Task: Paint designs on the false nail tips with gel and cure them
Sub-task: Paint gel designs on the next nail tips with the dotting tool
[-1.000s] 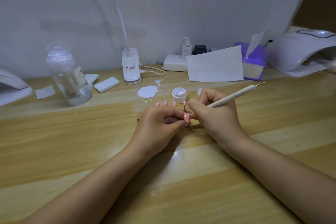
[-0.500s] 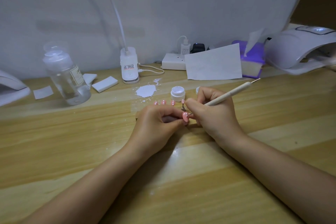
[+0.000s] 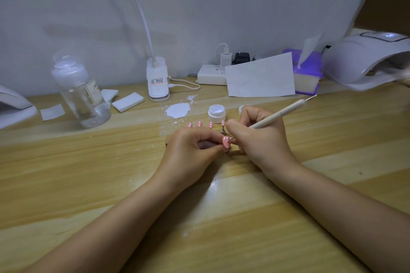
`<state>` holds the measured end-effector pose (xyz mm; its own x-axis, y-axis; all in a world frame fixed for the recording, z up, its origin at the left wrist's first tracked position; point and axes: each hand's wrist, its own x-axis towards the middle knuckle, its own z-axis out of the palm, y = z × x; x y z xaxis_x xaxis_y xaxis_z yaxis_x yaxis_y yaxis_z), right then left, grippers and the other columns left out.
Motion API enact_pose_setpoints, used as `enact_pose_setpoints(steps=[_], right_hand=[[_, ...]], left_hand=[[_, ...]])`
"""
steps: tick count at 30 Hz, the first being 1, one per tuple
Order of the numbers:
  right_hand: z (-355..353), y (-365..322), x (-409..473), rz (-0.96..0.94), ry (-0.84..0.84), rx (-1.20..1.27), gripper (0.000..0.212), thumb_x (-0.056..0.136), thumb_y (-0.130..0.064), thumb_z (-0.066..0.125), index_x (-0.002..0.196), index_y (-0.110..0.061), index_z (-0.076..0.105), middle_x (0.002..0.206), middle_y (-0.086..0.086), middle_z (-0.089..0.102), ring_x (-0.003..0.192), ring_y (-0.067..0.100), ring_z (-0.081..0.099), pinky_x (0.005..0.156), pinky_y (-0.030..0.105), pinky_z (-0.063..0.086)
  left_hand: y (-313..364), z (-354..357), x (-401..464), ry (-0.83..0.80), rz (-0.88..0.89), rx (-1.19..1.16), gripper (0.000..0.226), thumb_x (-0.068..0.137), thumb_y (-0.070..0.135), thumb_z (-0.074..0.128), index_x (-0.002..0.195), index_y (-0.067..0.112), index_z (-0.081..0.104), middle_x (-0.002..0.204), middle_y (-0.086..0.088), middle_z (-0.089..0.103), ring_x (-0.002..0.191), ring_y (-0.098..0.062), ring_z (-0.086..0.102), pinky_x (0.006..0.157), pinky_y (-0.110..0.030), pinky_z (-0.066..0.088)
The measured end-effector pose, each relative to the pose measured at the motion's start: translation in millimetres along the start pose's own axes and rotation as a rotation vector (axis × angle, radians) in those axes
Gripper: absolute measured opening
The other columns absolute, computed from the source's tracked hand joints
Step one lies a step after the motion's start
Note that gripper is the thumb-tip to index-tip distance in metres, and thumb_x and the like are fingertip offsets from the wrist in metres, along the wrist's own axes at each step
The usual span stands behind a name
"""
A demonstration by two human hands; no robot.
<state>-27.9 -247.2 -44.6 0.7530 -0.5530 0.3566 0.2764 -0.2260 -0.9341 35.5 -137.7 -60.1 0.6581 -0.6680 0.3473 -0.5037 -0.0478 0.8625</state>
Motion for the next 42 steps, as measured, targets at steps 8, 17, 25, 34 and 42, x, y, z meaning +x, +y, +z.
enact_pose_setpoints(steps=[8,17,25,34,42], right_hand=[[-0.2,1.0,0.5,0.007,0.006,0.0,0.041,0.072,0.011,0.054,0.046,-0.012,0.03,0.028,-0.011,0.032,0.027,0.002,0.039,0.053,0.028,0.042],[-1.1,2.0,1.2,-0.013,-0.006,-0.003,0.041,0.072,0.013,0.053,0.047,-0.011,0.03,0.027,-0.011,0.032,0.026,0.001,0.04,0.041,0.016,0.037],[-1.2,2.5,1.2,-0.003,0.01,-0.013,0.04,0.072,0.01,0.055,0.046,-0.011,0.031,0.028,-0.011,0.033,0.028,0.002,0.038,0.049,0.024,0.04],[-0.9,2.5,1.5,-0.008,0.02,-0.022,0.041,0.071,0.009,0.055,0.045,-0.012,0.031,0.028,-0.01,0.033,0.029,0.003,0.036,0.05,0.03,0.042],[-1.1,3.2,1.7,-0.024,0.0,-0.014,0.041,0.071,0.011,0.053,0.045,-0.011,0.03,0.027,-0.011,0.033,0.027,0.002,0.038,0.043,0.018,0.037]], left_hand=[[0.0,-0.3,-0.4,0.004,-0.001,0.012,0.012,0.073,-0.009,0.068,0.074,0.003,0.072,0.07,0.013,0.066,0.068,0.019,0.056,0.067,0.007,0.033],[0.6,-0.3,-0.3,0.006,0.003,0.028,0.012,0.073,-0.009,0.068,0.074,0.002,0.072,0.071,0.009,0.067,0.067,0.018,0.056,0.068,0.008,0.032],[2.3,-0.2,-0.5,0.004,0.005,0.027,0.011,0.073,-0.009,0.068,0.075,0.001,0.072,0.07,0.007,0.067,0.065,0.018,0.056,0.068,0.007,0.034],[2.4,-1.1,-0.8,0.006,-0.02,0.021,0.013,0.074,-0.007,0.069,0.074,0.005,0.072,0.07,0.01,0.068,0.066,0.014,0.059,0.068,0.003,0.037],[2.8,-0.6,-0.7,0.005,-0.019,0.021,0.011,0.074,-0.008,0.068,0.075,0.002,0.072,0.071,0.006,0.068,0.066,0.014,0.058,0.068,0.004,0.036]])
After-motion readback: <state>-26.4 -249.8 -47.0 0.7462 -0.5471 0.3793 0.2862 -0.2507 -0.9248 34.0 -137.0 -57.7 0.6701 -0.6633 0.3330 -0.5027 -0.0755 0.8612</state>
